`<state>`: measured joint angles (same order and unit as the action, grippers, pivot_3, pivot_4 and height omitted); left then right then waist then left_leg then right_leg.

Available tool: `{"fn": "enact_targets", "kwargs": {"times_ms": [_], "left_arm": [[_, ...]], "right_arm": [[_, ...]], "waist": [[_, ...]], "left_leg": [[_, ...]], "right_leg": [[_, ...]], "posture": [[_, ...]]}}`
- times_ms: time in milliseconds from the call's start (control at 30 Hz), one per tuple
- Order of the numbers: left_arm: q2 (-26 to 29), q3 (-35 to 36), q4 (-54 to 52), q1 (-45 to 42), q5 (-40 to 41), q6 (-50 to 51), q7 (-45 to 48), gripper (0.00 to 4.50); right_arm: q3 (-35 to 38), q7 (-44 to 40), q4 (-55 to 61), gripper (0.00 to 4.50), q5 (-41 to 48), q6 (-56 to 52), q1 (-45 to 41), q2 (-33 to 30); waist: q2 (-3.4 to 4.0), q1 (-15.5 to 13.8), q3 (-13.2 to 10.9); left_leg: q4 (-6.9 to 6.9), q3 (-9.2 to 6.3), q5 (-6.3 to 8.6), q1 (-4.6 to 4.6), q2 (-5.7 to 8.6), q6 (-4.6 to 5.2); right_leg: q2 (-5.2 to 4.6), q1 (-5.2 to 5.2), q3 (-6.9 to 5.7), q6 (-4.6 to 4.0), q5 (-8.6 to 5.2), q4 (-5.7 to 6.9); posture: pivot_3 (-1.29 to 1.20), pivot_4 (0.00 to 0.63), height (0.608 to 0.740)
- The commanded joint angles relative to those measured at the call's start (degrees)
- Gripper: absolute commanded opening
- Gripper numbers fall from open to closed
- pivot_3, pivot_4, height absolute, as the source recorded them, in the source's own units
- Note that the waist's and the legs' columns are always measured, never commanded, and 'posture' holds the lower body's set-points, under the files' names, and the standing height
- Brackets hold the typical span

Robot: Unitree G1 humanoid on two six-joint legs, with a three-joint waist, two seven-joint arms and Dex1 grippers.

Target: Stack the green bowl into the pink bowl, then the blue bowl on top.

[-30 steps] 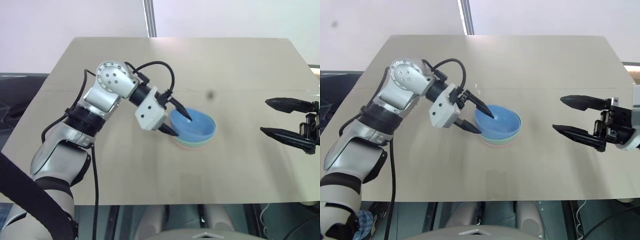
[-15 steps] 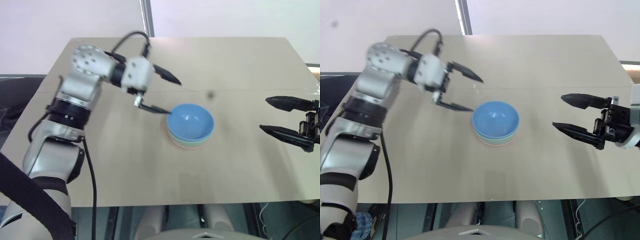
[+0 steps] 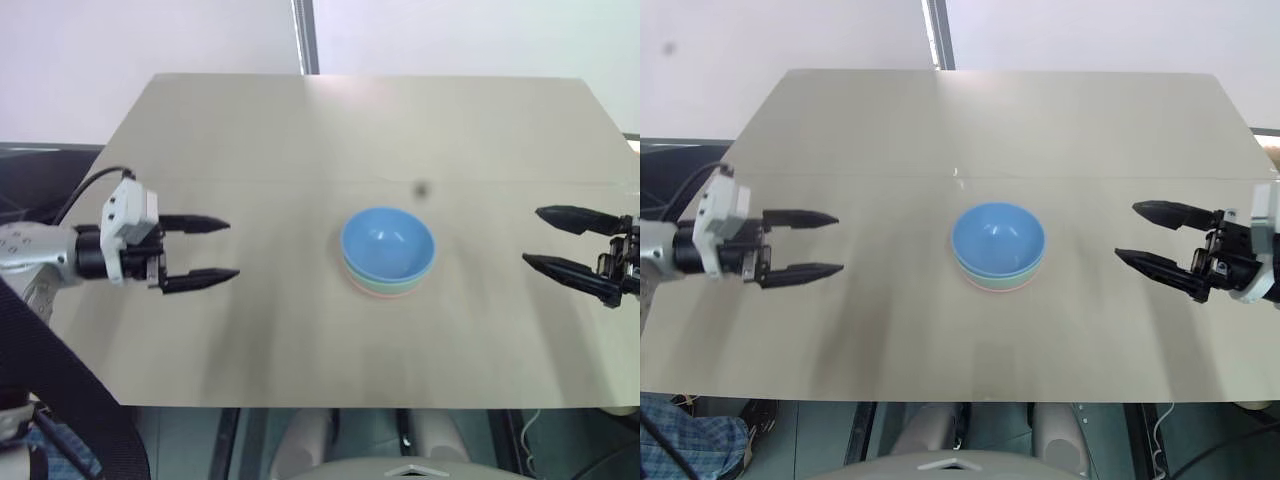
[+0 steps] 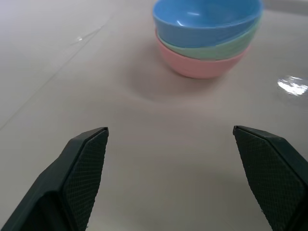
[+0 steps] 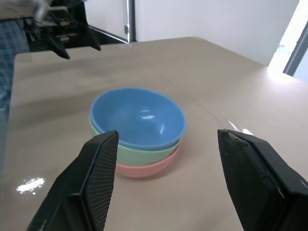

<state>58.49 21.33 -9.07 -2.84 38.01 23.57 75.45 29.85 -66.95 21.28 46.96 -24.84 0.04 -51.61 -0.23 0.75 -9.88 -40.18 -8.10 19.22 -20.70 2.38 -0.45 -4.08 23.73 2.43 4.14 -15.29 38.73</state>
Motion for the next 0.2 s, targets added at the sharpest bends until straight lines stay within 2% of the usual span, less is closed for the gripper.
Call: {"fn": "enact_targets", "kwargs": {"times_ms": [33, 200], "left_arm": [[-0.3, 5.5, -6.6, -0.1, 5.6, 3.8, -2.9, 4.38], [-0.3, 6.0, -8.3, 1.1, 5.9, 3.9, -1.9, 4.38]], "right_arm": [[0.8, -0.9, 0.2, 3.6, -0.1, 1.2, -0.9, -0.7], [0.6, -1.6, -0.7, 3.6, -0.5, 1.2, -1.8, -1.3]], "waist": [[-0.05, -0.4, 0.0], [0.04, -0.3, 0.0]], "left_leg": [[0.0, -0.07, 0.0, -0.04, 0.0, 0.0], [0.0, -0.02, 0.01, 0.04, 0.0, 0.01]], "right_leg": [[0.0, 0.0, -0.07, 0.0, 0.0, -0.01], [0.0, -0.03, -0.03, -0.01, 0.0, 0.02]], "posture": [[0.0, 0.15, 0.74], [0.0, 0.15, 0.74]]}}
